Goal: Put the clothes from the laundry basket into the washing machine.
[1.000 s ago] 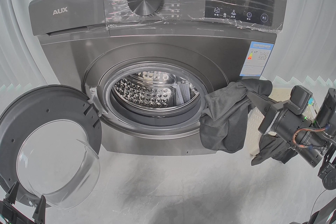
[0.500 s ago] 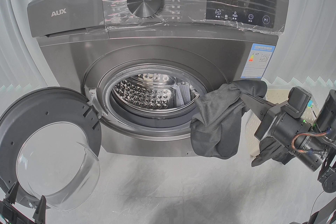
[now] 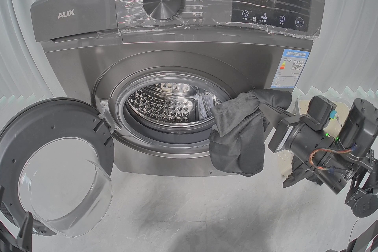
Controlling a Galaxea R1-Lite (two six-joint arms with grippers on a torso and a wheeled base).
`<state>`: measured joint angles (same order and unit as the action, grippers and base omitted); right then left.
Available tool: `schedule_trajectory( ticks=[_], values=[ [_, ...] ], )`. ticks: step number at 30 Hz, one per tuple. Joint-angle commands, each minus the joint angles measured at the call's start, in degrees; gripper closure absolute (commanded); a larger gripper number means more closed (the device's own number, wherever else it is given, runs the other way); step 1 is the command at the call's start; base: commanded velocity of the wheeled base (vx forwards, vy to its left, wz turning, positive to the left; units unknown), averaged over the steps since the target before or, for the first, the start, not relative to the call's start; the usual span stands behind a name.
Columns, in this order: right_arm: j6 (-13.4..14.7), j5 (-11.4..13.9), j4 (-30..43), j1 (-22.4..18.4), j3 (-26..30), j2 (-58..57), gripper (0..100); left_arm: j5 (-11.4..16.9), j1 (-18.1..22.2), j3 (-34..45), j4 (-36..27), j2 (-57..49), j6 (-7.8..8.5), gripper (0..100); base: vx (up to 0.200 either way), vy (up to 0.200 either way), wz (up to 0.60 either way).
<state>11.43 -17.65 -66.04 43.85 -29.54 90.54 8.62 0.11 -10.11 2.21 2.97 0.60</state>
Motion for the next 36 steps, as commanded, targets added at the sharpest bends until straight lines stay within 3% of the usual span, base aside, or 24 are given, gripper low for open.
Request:
schedule_trajectory(
  ticks=[1,2,3,4,5,6,9,11,14,15,17,18,19,20,22,23,24,26,28,36],
  values=[
    [2.10,-2.12,-0.23,2.12,-4.04,4.73,100,10.98,0.07,-10.46,0.08,14.25,-0.86,0,0.000,0.000,0.00],
    [3.07,-3.44,-0.06,3.26,-5.09,4.91,100,15.02,0.33,-9.76,0.43,19.35,-0.86,0,0.000,0.000,0.00],
    [3.07,-3.53,-0.06,3.35,-5.18,5.00,100,15.29,0.33,-9.67,0.43,19.79,-0.86,0,0.000,0.000,0.00],
    [3.95,-4.58,0.12,4.05,-6.76,6.14,100,18.36,-0.55,-9.32,1.22,25.94,-0.33,0,0.000,0.000,0.00],
    [3.95,-4.58,0.12,4.05,-6.76,6.14,100,18.36,-0.55,-9.32,1.22,25.94,-0.33,0,0.000,0.000,0.00],
    [4.21,-5.20,-0.23,4.49,-7.99,7.63,100,19.95,-1.96,-9.32,3.68,32.36,0.19,0,0.000,0.000,0.00],
    [4.47,-5.73,-0.32,4.58,-9.40,9.22,100,20.12,-5.73,-9.05,10.71,40.36,0.63,0,0.000,0.000,0.00],
    [5.35,-5.81,-0.41,5.11,-10.45,10.71,100,19.42,-10.48,-8.35,18.01,46.42,0.19,0,0.000,0.000,0.00],
    [5.97,-6.43,-0.67,5.90,-11.24,11.33,100,17.40,-13.64,-7.82,22.93,51.08,0.28,0,0.000,0.000,0.00],
    [6.23,-6.96,-1.38,6.69,-11.77,11.94,100,14.23,-16.98,-7.91,26.97,55.82,0.02,0,0.000,0.000,0.00],
    [6.23,-7.05,-1.99,6.86,-11.68,12.12,100,11.68,-20.15,-8.09,30.75,59.25,-0.33,0,0.000,0.000,0.00],
    [6.23,-7.05,-1.99,6.86,-11.68,12.12,100,11.68,-20.15,-8.09,30.75,59.25,-0.33,0,0.000,0.000,0.00],
    [6.23,-6.96,-2.17,6.95,-11.51,12.12,100,9.40,-22.61,-7.91,34.71,62.24,-0.33,0,0.000,0.000,0.00],
    [6.23,-6.96,-2.17,6.95,-11.51,12.12,100,9.40,-22.61,-7.91,34.71,62.24,-0.33,0,0.000,0.000,0.00],
    [6.23,-6.96,-2.43,6.86,-11.33,12.03,100,6.76,-25.16,-7.30,37.78,64.70,-1.83,0,0.000,0.000,0.00],
    [6.23,-6.96,-2.43,6.86,-11.33,12.03,100,6.50,-25.51,-7.12,38.14,64.88,-2.36,0,0.000,0.000,0.00],
    [6.23,-6.96,-2.43,6.86,-11.24,11.94,100,5.97,-26.83,-6.77,39.45,65.58,-4.20,0,0.000,0.000,0.00],
    [6.23,-6.96,-2.43,6.86,-11.33,11.94,100,5.62,-28.41,-6.51,40.77,65.32,-6.31,0,0.000,0.000,0.00],
    [6.23,-6.96,-2.52,6.95,-11.33,12.03,100,5.27,-28.67,-6.07,41.39,65.14,-7.80,0,-0.100,0.000,0.00],
    [6.14,-6.69,-2.43,6.86,-11.77,12.12,100,5.36,-28.50,-5.45,42.79,66.02,-8.42,0,-0.200,0.000,0.00]
  ],
)
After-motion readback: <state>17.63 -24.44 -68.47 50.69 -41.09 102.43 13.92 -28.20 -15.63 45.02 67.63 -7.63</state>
